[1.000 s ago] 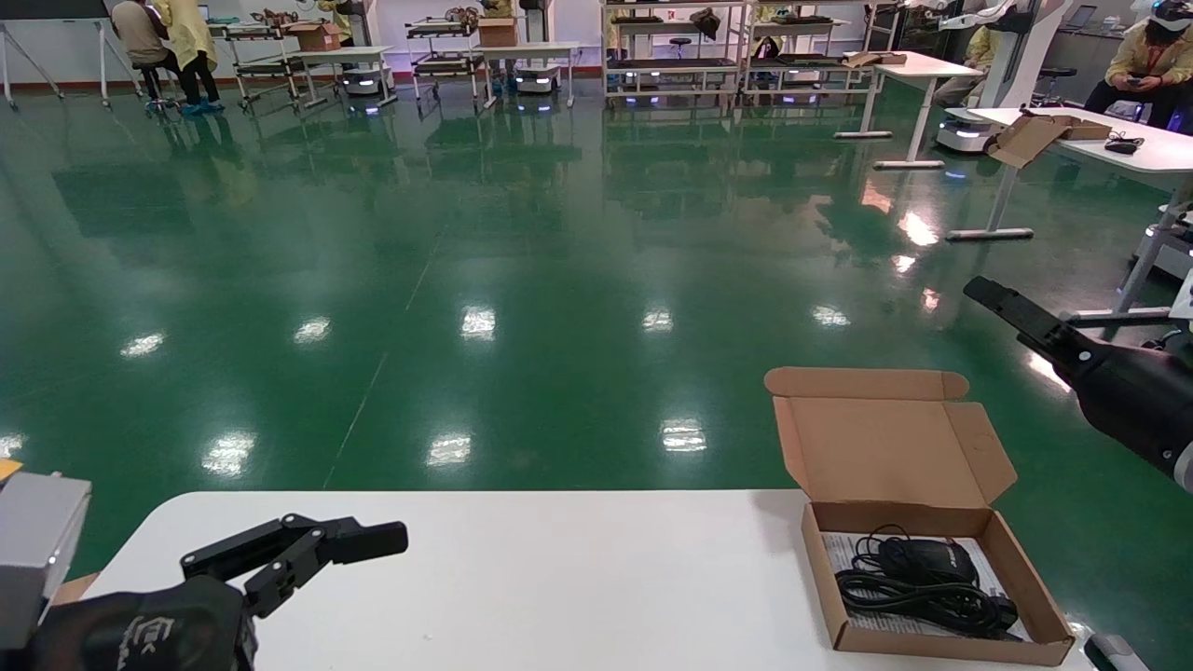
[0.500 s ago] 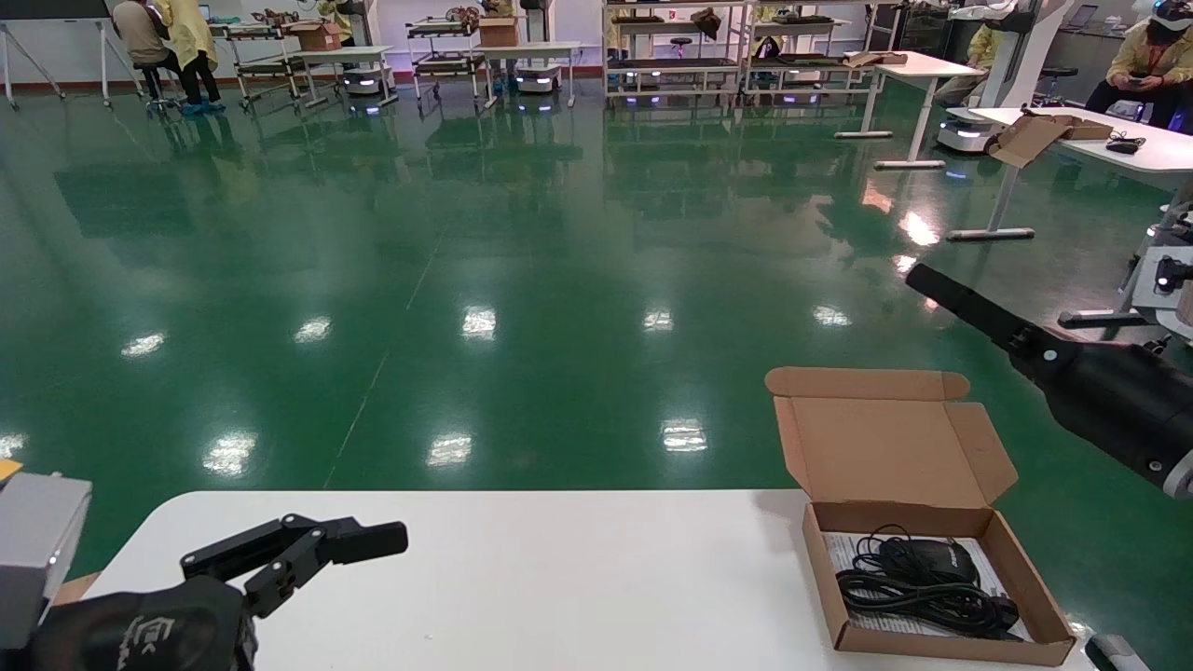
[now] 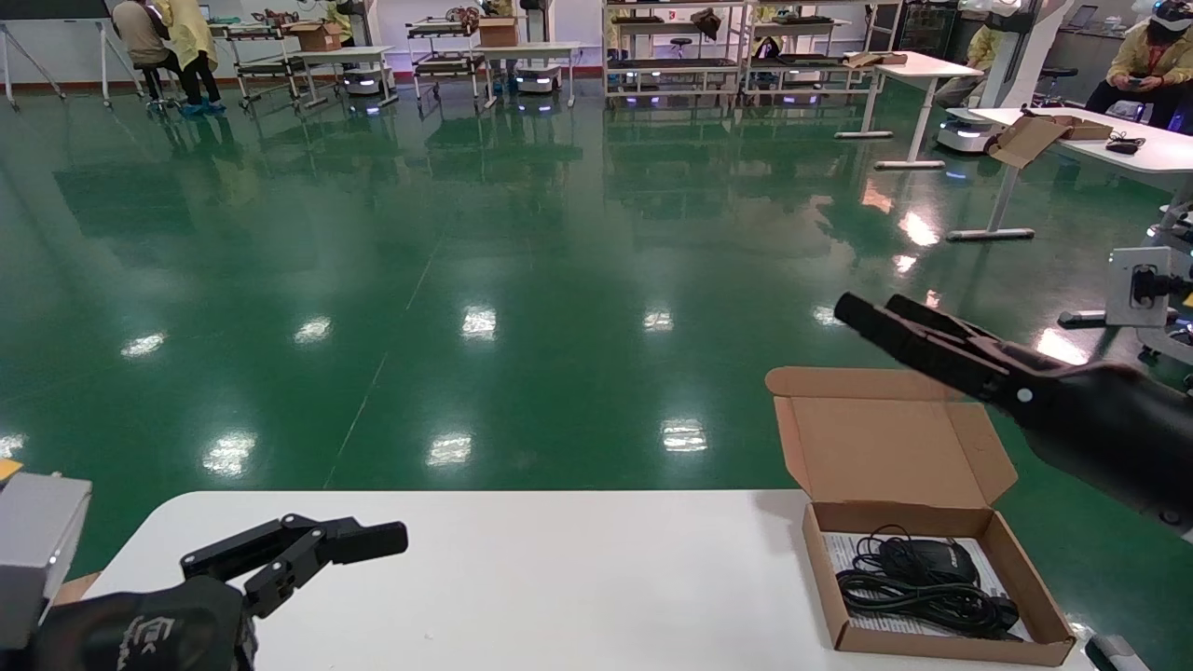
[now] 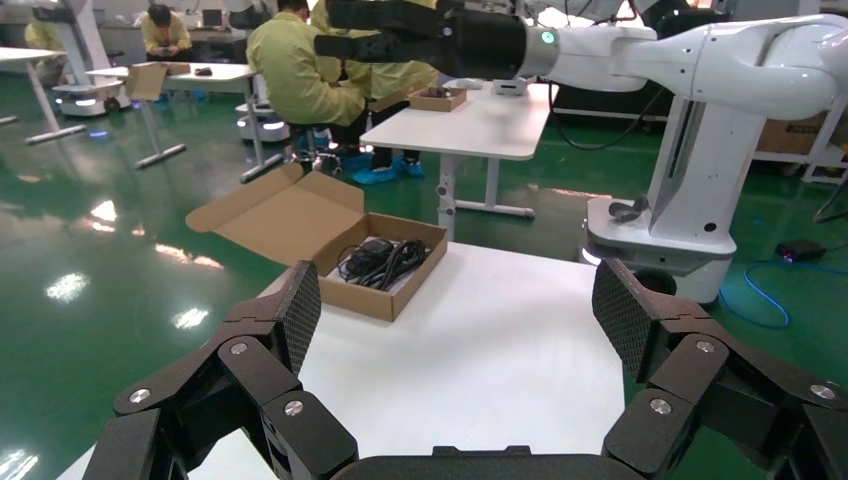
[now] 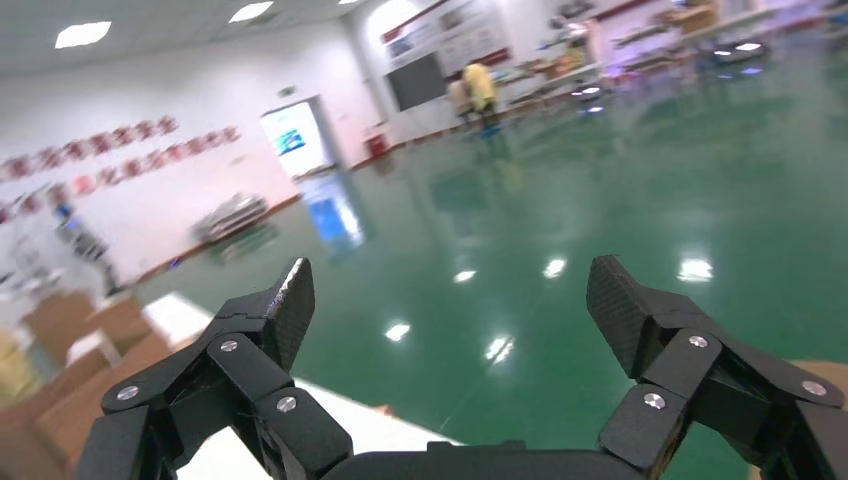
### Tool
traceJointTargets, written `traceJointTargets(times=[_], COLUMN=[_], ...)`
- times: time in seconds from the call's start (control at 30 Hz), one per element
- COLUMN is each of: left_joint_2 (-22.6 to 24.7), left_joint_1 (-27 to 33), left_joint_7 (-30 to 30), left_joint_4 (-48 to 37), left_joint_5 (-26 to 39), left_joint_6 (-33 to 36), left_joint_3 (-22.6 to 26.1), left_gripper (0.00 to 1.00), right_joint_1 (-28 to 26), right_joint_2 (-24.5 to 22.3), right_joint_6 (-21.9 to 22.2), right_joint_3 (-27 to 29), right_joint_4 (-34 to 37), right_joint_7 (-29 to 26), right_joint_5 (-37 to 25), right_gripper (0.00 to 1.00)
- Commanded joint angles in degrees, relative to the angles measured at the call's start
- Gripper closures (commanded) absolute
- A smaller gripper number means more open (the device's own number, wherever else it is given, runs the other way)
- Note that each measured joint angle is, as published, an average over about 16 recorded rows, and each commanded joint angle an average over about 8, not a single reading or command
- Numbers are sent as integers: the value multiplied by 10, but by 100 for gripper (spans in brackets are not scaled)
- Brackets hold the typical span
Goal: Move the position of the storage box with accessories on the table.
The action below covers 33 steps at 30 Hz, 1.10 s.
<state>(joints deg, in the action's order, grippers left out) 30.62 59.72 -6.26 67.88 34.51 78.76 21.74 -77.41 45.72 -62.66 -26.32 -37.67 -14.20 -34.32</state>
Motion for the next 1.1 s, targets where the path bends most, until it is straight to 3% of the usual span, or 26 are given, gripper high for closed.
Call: traceJointTargets(times=[0.03, 1.1], left_joint_2=[0, 0], left_joint_1=[0, 0], left_joint_7=[0, 0], left_joint_4=[0, 0], left_joint_5=[0, 0], left_joint_6=[0, 0], left_joint_3=[0, 0], left_gripper=[0, 0], right_joint_1=[10, 160], right_joint_2=[-7, -108], right_joint_6=[-14, -235], right_joint_3=[6, 104], right_joint_4=[-22, -366], right_joint_7=[2, 35], right_joint_5=[-5, -76], right_gripper=[0, 0])
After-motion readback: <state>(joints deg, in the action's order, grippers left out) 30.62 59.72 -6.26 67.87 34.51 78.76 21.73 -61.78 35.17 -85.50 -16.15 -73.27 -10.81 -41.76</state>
